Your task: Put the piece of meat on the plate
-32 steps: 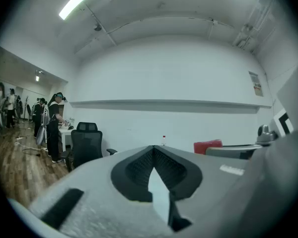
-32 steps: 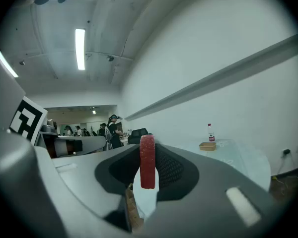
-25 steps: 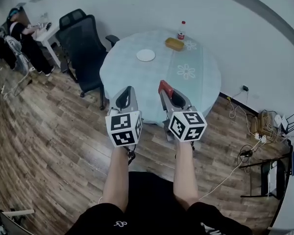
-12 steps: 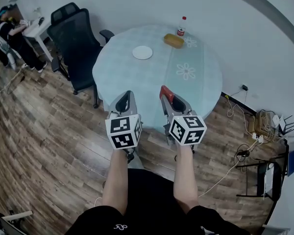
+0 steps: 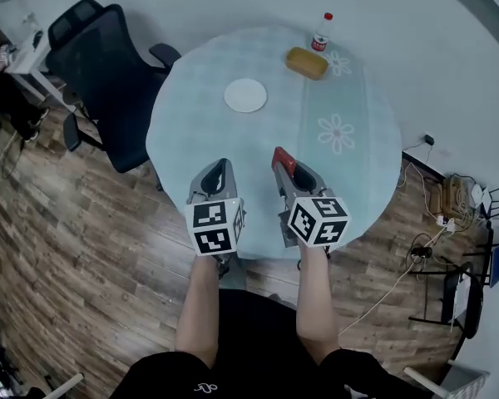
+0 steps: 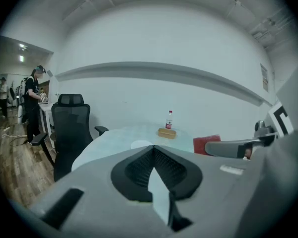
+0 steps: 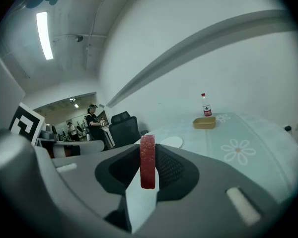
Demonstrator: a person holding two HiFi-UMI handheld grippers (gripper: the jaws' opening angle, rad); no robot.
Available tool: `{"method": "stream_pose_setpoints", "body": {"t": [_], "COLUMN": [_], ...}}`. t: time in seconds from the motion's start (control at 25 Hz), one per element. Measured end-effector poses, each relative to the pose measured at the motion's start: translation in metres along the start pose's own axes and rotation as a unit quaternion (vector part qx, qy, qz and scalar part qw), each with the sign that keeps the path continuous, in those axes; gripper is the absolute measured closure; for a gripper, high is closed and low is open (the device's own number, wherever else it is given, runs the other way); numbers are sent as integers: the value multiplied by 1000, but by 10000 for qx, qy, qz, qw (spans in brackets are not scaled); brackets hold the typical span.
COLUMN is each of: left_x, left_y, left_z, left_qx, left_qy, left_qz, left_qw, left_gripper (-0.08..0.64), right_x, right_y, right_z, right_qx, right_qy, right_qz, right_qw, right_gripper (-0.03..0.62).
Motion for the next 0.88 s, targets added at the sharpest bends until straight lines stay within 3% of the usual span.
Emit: {"method": "stream_pose_setpoints", "body": {"t": [0.24, 0.56, 0.88], "left_x": [78, 83, 98], "left_y": [7, -7, -10], "left_z": [90, 154, 180], "left_qx": [438, 819, 969], "left_qy": [-215, -551, -243], "left_qz": [-205, -581, -758], "left_qw": [9986, 9934, 9921], "left_gripper": [561, 561, 560], "right_x": [3, -37, -67], "right_y": [-5, -10, -33], "right_z": [103, 137, 189], "right_qx": [220, 868, 1829], "right_qy": [-170, -660, -167], "right_qz": [79, -83, -615], "right_qw": [9996, 9940, 9811], "right_gripper": [492, 493, 492]}}
Point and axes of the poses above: the fingertips, and each gripper's own axes: z forward along the fingers, x to its left, y out of its top, the point moved 10 cm from there along -z, backward along the fingers, and after that the axes turned 8 degrees about -x, right-handed, at the moved point
